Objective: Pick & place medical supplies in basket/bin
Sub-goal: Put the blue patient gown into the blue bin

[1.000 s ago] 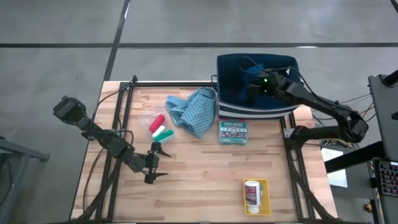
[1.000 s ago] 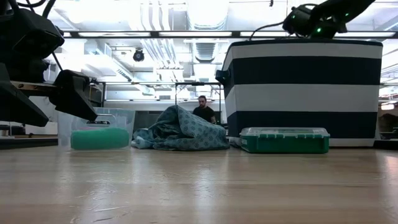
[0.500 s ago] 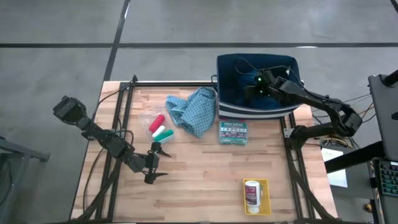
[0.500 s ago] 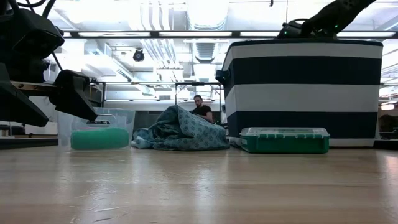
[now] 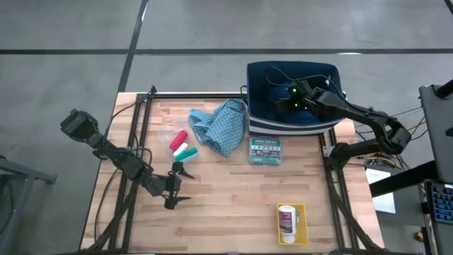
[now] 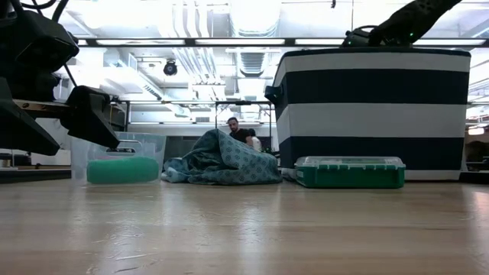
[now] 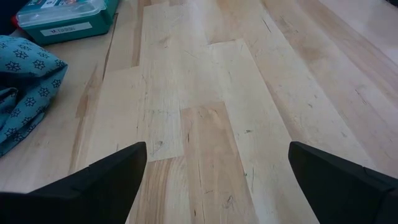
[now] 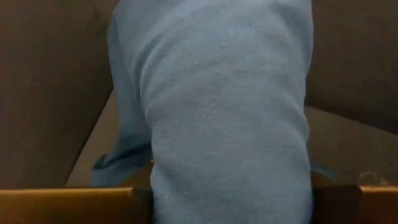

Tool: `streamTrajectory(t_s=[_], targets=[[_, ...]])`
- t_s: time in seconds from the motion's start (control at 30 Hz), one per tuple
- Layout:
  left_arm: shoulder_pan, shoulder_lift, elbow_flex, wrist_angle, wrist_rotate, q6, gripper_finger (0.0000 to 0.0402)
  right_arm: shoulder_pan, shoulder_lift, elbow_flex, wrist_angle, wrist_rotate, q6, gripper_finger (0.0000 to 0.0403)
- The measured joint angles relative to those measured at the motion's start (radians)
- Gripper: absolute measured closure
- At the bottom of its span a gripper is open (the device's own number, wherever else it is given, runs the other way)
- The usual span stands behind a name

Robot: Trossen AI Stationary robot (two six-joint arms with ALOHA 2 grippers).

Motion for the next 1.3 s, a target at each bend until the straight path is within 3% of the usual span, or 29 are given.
streamTrajectory(t_s=[0.2, 0.67, 1.3], targets=[[0.000, 0.000, 0.000, 0.000, 0.000, 0.000, 0.0003, 0.000, 0.026, 0.000, -0.012, 0.000, 0.000, 0.0274], [0.000, 0.000, 0.000, 0.000, 0.000, 0.000, 0.0003, 0.000, 0.219, -0.003, -0.013, 0.003, -0.009, 0.0269], [0.000, 0.000, 0.000, 0.000, 0.000, 0.000, 0.0003, 0.000, 0.294, -0.003, 0.012, 0.012, -0.012, 0.0268]])
